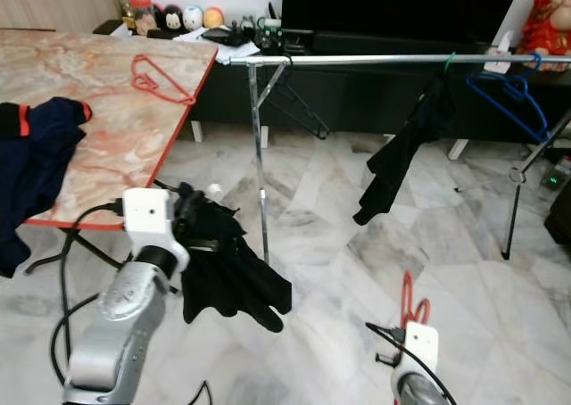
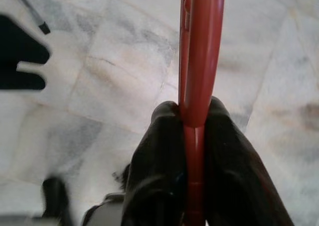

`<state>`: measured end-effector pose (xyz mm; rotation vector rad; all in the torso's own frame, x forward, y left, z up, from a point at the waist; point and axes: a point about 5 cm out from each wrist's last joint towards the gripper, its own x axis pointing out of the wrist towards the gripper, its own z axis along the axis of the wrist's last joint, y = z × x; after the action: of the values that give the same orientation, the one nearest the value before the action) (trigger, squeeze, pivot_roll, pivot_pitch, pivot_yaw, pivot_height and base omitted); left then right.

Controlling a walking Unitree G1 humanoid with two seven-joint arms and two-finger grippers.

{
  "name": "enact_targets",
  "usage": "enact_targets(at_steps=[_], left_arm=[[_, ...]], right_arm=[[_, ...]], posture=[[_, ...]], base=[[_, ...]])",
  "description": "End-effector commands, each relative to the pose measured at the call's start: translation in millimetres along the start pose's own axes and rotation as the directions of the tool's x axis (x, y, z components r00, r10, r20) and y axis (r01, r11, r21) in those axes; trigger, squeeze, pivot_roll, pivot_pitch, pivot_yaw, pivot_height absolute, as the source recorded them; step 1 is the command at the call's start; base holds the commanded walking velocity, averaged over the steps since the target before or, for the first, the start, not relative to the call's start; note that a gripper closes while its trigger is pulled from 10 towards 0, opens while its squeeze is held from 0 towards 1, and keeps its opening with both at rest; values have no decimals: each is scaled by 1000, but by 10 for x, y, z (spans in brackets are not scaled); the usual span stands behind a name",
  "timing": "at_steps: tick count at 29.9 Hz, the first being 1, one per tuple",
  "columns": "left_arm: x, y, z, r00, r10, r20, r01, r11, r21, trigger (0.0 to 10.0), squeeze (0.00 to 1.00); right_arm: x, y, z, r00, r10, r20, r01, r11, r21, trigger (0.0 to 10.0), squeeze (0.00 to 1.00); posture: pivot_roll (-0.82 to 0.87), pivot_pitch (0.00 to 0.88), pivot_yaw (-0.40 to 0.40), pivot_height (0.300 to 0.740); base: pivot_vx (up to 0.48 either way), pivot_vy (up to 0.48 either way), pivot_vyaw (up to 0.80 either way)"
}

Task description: Hang hanger

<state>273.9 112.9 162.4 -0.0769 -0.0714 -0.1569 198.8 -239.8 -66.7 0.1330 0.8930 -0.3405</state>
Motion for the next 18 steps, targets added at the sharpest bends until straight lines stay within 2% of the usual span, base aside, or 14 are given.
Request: enact_targets(at_steps=[1, 11, 18], left_arm=[[34, -11, 100, 999, -18, 41, 18, 1000, -5, 10000, 0], [50, -23, 128, 998, -13, 55, 14, 1000, -6, 10000, 0], [40, 12, 135, 998, -11, 57, 11, 1000, 2, 10000, 0]], right_arm=[[10, 70, 56, 1000, 11, 12, -11, 1000, -3, 10000, 0], [13, 72, 71, 1000, 17, 1, -17, 1000, -19, 10000, 0], [23, 147, 142, 999, 34, 14, -34, 999, -24, 10000, 0]], posture=[[116, 0, -77, 740], [130, 0, -92, 740], [135, 0, -92, 740]], base=[[0, 409, 0], [0, 408, 0], [0, 408, 0]])
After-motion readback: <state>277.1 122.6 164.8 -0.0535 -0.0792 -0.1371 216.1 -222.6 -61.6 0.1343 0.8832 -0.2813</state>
